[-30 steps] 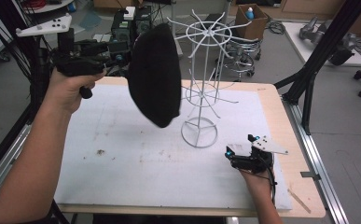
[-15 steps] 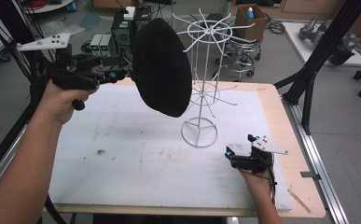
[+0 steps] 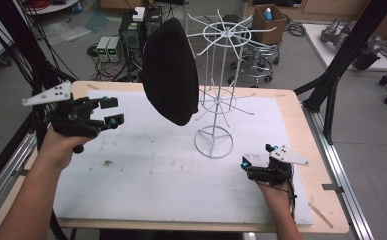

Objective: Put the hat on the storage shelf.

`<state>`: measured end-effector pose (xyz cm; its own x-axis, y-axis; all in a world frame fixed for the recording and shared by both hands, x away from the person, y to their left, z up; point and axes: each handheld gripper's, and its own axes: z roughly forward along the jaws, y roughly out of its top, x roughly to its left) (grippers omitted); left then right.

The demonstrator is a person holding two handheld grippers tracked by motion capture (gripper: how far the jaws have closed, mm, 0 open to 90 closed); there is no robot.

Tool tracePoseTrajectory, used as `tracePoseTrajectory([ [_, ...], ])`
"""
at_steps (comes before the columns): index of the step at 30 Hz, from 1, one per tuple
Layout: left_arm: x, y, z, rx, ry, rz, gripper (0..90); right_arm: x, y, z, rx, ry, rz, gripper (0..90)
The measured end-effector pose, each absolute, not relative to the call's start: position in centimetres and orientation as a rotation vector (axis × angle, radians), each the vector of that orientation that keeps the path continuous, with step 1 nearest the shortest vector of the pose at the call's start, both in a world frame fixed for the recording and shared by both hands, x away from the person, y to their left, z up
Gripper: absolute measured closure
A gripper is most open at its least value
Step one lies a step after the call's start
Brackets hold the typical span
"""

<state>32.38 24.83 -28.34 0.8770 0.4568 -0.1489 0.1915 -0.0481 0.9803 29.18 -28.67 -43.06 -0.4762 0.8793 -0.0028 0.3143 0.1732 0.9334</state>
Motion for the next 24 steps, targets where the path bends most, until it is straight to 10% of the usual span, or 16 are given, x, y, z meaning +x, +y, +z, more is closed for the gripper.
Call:
tracePoseTrajectory([
  [24,30.6,26.0,-37.3,1.700,0.650,0.216,21.3,29.5,-29.2,-43.2,1.155,1.872,1.312,1.1],
])
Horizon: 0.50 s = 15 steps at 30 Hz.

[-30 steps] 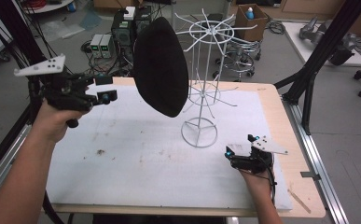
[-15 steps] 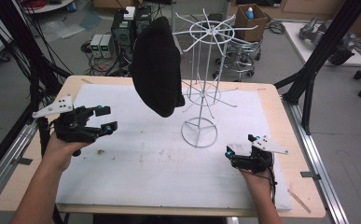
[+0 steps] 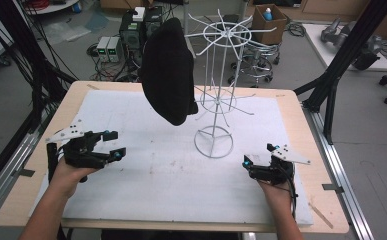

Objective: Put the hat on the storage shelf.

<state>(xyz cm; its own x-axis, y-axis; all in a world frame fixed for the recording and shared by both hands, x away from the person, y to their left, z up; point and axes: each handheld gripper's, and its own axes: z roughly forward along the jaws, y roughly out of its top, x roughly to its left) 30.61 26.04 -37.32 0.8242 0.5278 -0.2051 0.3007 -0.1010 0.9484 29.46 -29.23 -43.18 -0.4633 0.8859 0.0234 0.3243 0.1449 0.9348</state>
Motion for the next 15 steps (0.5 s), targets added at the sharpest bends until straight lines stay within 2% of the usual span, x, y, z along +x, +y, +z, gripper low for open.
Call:
tracePoseTrajectory([
  [4,30.4,26.3,-38.9,1.701,0.674,0.210,20.0,29.5,-29.5,-43.2,1.168,1.870,1.319,1.1],
  [8,30.6,26.0,-40.1,1.762,0.682,0.271,17.3,29.5,-29.5,-43.2,1.158,1.874,1.323,1.1],
  [15,31.0,25.8,-41.0,1.778,0.683,0.304,15.4,29.5,-29.4,-43.3,1.145,1.887,1.300,1.1],
])
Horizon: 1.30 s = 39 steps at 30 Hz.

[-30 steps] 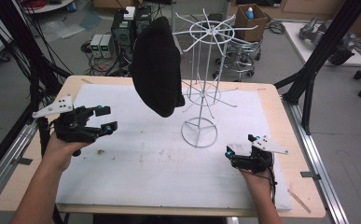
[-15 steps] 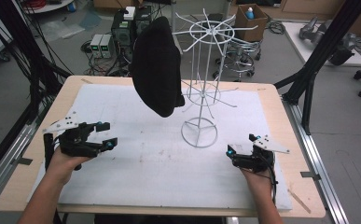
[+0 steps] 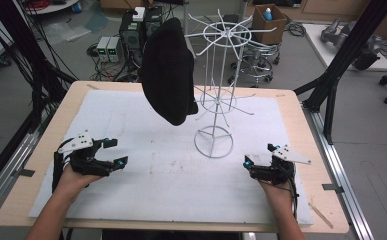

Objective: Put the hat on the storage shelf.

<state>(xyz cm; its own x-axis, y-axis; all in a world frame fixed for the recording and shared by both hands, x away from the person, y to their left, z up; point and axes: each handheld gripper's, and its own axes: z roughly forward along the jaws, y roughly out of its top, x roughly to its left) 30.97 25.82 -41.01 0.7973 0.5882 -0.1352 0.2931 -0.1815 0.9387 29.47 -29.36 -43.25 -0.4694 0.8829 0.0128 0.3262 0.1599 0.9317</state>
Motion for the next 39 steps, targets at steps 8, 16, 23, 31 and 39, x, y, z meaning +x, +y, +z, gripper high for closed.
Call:
tracePoseTrajectory([
  [8,31.09,25.34,-41.46,1.767,0.670,0.294,15.5,29.25,-29.03,-43.12,1.135,1.885,1.287,1.2],
  [16,31.00,25.29,-41.71,1.769,0.681,0.298,15.8,29.23,-28.55,-43.16,1.129,1.902,1.276,1.1],
  [23,31.09,25.38,-41.73,1.760,0.695,0.301,15.9,29.31,-28.58,-43.21,1.133,1.898,1.275,1.1],
  [31,31.03,25.31,-41.73,1.759,0.698,0.298,16.0,29.30,-28.55,-43.22,1.129,1.902,1.271,1.1],
  [39,31.12,25.34,-41.78,1.766,0.701,0.297,16.0,29.40,-28.56,-43.29,1.137,1.904,1.275,1.1],
])
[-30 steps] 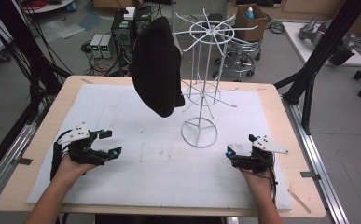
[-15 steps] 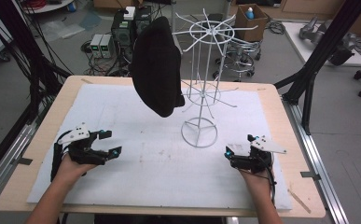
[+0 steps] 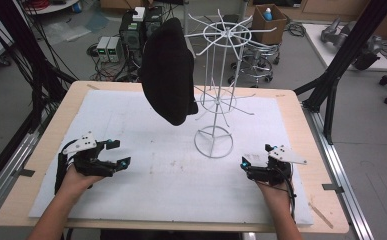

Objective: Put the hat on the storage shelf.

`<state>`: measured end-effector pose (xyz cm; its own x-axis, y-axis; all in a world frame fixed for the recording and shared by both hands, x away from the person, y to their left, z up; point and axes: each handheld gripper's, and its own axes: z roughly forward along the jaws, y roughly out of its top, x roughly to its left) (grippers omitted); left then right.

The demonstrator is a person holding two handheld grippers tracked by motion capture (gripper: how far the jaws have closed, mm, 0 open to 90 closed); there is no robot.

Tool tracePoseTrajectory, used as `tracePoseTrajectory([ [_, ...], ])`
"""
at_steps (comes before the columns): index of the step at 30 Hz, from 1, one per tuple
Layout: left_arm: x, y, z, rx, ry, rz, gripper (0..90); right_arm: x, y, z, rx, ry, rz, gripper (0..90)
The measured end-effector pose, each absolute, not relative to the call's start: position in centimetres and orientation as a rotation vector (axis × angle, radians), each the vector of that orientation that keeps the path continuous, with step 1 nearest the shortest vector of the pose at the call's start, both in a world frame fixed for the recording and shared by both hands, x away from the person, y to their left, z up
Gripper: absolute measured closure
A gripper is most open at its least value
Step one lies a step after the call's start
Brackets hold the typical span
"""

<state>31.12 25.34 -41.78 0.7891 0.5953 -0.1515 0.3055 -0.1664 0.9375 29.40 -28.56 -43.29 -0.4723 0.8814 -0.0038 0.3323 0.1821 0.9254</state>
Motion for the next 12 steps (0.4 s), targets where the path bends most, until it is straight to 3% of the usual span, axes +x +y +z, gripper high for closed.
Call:
tracePoseTrajectory([
  [12,31.30,25.41,-41.88,1.765,0.714,0.301,16.0,29.45,-28.81,-43.28,1.139,1.898,1.275,1.2],
])
